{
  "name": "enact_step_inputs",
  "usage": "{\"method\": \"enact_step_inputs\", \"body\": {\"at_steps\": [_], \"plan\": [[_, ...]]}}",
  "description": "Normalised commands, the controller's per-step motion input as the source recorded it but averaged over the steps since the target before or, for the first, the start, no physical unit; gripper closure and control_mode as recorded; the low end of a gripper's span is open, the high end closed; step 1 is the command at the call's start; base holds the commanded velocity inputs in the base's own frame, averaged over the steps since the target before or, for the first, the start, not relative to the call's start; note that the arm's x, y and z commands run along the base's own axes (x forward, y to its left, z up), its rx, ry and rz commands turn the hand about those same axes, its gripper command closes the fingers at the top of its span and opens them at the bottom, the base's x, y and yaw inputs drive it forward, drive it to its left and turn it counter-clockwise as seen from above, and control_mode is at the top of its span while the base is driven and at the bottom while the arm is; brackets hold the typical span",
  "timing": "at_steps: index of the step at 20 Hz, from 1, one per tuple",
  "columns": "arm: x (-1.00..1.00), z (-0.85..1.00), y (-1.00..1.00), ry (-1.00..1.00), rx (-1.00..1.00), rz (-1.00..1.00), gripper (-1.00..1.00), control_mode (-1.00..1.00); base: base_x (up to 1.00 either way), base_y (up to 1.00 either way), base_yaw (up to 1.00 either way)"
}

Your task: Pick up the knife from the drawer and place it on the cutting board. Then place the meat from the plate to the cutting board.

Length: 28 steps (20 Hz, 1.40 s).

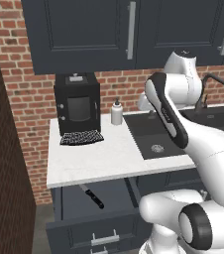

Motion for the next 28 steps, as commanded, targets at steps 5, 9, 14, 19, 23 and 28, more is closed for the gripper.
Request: {"method": "enact_step_inputs", "body": {"at_steps": [5, 9, 14, 19, 23, 28], "plan": [[-0.36, 0.00, 0.00, 0.00, 0.00, 0.00, -1.00, -1.00, 0.00, 0.00, 0.00], [-0.58, -0.12, 0.00, 0.00, -0.04, 0.01, -1.00, -1.00, 0.00, 0.00, 0.00], [-0.50, -0.39, 0.00, 0.06, -0.19, 0.05, -1.00, -1.00, 0.00, 0.00, 0.00], [-0.07, -0.09, 0.00, 0.00, -0.06, 0.01, -1.00, -1.00, 0.00, 0.00, 0.00], [0.00, -0.04, -0.06, 0.00, 0.00, 0.02, -1.00, 1.00, -0.02, -0.16, 0.03], [0.00, 0.00, 0.00, 0.00, 0.00, 0.00, -1.00, 1.00, -0.18, -0.97, 0.16]]}}
